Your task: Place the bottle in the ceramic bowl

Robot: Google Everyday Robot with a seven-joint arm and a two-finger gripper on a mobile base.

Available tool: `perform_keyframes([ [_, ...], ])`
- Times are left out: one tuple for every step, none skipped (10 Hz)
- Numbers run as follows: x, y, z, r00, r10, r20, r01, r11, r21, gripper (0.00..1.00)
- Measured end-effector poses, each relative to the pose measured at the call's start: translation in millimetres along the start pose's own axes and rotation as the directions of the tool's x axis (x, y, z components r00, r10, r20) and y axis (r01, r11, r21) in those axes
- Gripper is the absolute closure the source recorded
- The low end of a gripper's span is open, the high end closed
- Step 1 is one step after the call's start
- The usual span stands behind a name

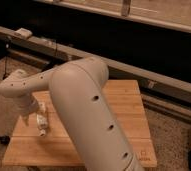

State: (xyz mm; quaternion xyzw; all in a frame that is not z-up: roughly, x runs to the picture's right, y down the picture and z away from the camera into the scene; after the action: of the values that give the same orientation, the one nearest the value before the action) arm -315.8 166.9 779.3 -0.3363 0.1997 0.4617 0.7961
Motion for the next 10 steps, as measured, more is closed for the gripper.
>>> perform_keyframes([
  [-5, -7, 4, 1.0, 0.016, -0.001, -0.016, 1.0, -0.001, 0.35],
  [-7, -8, 7, 1.0, 0.02, -0.002, -0.02, 1.0, 0.001, 0.35],
  [-9, -9, 10, 1.0, 0.022, -0.002, -0.022, 1.0, 0.002, 0.35],
  [-13, -11, 13, 1.0, 0.026, -0.003, -0.026, 1.0, 0.007, 0.35],
  [-16, -13, 17, 1.0, 0.027, -0.008, -0.026, 1.0, 0.013, 0.35],
  [-18, -12, 20, 1.0, 0.022, -0.013, -0.022, 1.0, 0.016, 0.35],
  [-21, -9, 25, 1.0, 0.016, -0.019, -0.015, 1.0, 0.019, 0.35],
  [-24, -7, 29, 1.0, 0.012, -0.022, -0.012, 1.0, 0.021, 0.35],
  [-27, -7, 33, 1.0, 0.011, -0.026, -0.011, 1.0, 0.023, 0.36],
  [-30, -8, 38, 1.0, 0.013, -0.028, -0.012, 1.0, 0.026, 0.4],
])
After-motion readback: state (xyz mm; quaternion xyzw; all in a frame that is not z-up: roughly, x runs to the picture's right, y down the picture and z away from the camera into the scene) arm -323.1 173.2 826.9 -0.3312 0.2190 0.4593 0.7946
